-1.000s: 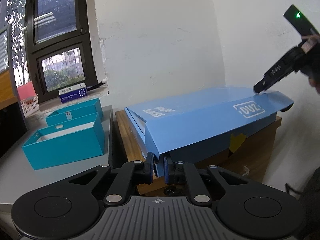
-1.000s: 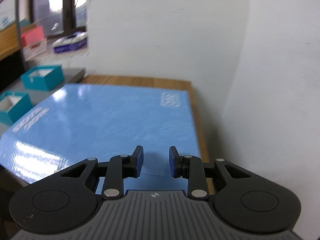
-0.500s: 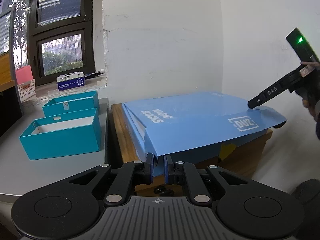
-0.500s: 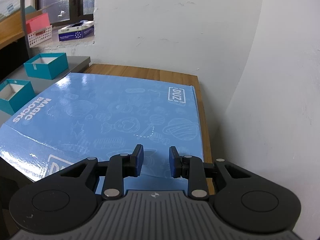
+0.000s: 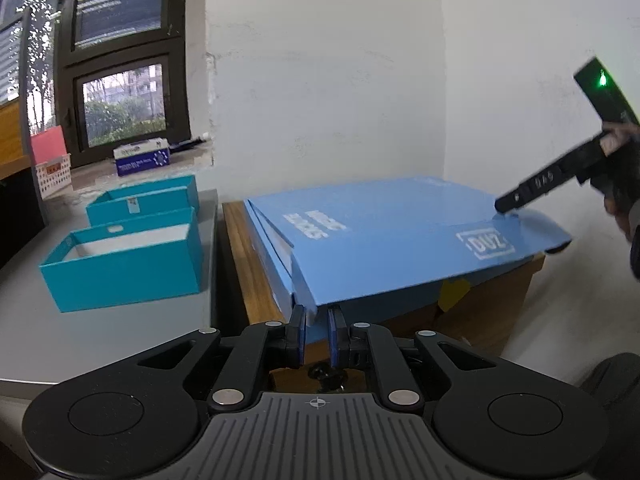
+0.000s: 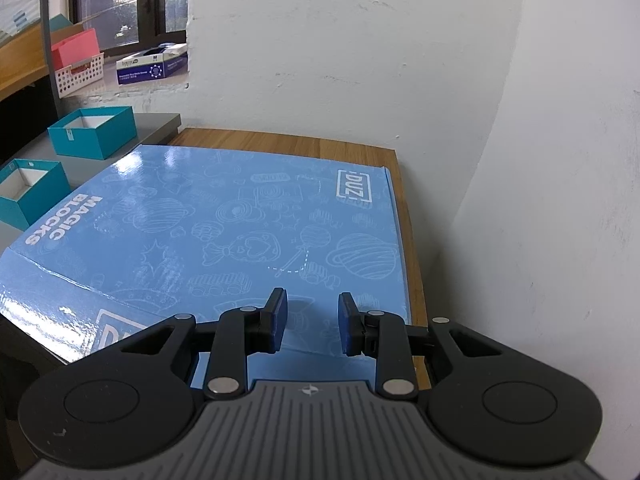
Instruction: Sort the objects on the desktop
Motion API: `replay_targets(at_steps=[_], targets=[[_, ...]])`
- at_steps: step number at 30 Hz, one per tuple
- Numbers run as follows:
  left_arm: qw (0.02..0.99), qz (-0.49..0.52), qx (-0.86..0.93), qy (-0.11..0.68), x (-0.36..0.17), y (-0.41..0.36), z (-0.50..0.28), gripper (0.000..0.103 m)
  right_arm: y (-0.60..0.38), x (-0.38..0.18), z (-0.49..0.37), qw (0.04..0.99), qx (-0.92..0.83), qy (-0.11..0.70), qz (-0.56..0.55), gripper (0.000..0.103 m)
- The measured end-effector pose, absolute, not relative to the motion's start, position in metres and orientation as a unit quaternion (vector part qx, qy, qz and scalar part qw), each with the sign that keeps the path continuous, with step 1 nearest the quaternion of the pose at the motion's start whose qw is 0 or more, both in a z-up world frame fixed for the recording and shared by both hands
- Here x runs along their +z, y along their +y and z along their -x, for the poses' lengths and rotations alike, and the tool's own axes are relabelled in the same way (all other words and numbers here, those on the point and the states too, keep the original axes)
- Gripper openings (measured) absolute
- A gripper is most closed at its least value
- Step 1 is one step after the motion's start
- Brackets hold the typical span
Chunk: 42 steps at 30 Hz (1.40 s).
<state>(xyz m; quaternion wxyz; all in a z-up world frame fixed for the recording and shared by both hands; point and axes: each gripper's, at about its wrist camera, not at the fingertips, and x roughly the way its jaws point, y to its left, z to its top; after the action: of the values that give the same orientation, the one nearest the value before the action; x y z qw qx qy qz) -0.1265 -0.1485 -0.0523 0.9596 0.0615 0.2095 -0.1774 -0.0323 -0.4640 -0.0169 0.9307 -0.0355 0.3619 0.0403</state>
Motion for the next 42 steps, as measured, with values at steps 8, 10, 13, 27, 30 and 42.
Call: replay_targets(at_steps=[8, 10, 13, 27, 30, 42], targets=[[0.958, -0.045, -0.198, 0.202, -0.036, -0.139, 0.134, 0.013, -0.471, -0.020, 0.032, 0.933, 0.045, 0.357, 0.013, 0.031], [0.958, -0.041, -0.202, 0.198, -0.032, -0.139, 0.133, 0.013, -0.471, -0.020, 0.033, 0.933, 0.046, 0.356, 0.012, 0.031], [0.958, -0.042, -0.204, 0.196, -0.028, -0.143, 0.130, 0.013, -0.470, -0.020, 0.033, 0.933, 0.046, 0.356, 0.015, 0.031], [0.956, -0.024, -0.199, 0.212, -0.041, -0.146, 0.112, 0.014, -0.468, -0.021, 0.034, 0.933, 0.041, 0.356, 0.017, 0.031], [0.956, -0.009, -0.202, 0.212, -0.043, -0.142, 0.112, 0.014, -0.464, -0.021, 0.034, 0.933, 0.038, 0.356, 0.027, 0.031], [0.954, 0.020, -0.206, 0.216, -0.041, -0.136, 0.109, 0.014, -0.413, -0.005, 0.031, 0.933, 0.114, 0.341, 0.016, 0.032]])
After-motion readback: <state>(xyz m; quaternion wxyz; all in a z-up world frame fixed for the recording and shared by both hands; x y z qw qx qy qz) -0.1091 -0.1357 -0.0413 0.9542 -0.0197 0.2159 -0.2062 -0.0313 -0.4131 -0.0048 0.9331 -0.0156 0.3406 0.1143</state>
